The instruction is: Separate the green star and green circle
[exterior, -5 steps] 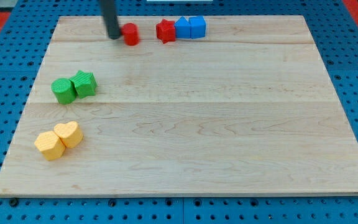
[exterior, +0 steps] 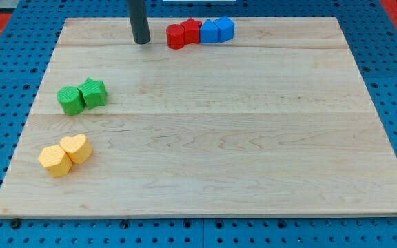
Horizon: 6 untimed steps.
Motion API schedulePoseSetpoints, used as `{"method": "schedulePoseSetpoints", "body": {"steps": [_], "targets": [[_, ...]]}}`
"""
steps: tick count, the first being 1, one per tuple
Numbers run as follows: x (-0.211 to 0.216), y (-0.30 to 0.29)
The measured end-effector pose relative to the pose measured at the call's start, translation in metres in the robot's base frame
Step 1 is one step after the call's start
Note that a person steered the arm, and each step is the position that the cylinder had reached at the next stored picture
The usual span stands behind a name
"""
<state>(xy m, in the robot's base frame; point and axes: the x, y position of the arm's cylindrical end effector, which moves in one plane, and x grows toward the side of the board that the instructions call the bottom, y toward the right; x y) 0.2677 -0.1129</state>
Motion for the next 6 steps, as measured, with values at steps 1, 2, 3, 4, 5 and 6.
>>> {"method": "schedulePoseSetpoints", "body": {"steps": [1, 2, 3, 4, 5, 6], "targets": [[0.052, -0.009], [0.073, -0.04], [0.088, -0.088], [0.115, -0.101], [0.148, -0.103], [0.171, -0.105]]}}
